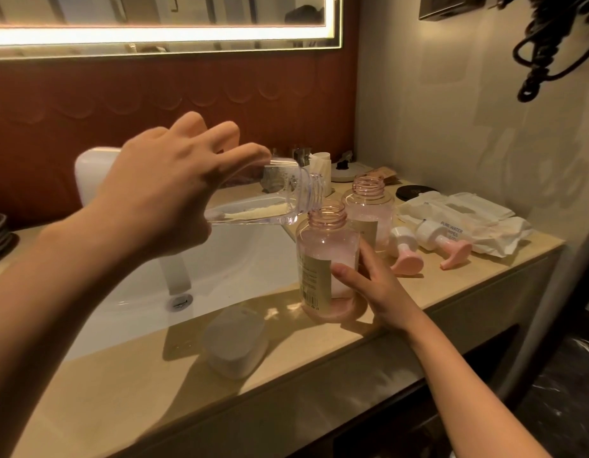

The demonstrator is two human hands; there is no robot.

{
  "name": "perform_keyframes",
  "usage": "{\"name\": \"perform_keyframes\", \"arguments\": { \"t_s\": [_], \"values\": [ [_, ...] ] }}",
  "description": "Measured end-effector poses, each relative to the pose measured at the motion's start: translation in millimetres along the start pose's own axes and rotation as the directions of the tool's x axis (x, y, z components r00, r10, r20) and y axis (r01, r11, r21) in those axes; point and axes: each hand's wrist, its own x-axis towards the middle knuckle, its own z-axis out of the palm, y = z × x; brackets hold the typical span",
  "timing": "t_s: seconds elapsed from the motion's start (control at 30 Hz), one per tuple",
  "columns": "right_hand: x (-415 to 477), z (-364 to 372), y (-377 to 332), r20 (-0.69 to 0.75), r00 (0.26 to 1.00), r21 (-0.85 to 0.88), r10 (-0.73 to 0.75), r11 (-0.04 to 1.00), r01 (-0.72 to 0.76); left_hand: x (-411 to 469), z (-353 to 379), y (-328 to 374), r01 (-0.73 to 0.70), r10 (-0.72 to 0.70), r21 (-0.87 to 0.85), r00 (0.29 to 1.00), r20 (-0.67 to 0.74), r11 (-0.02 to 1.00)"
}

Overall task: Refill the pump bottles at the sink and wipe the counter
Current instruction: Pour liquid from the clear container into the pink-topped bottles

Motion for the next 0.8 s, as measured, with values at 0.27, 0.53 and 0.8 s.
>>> {"name": "perform_keyframes", "arguments": {
  "t_s": [0.27,0.53,0.8],
  "values": [
    [-0.4,0.3,1.0,0.000,1.000,0.000,0.001,1.000,-0.001,0.5,-0.9,-0.2,-0.003,0.003,0.011,1.000,0.010,1.000],
    [0.0,-0.1,2.8,-0.007,1.000,0.003,0.014,1.000,-0.014,1.0,-0.7,0.2,-0.005,0.005,0.001,1.000,0.018,1.000],
    [-0.7,-0.4,2.7,-0.004,1.000,0.003,0.017,1.000,-0.017,0.3,0.6,-0.1,0.000,0.001,-0.012,1.000,0.018,1.000]
  ]
}}
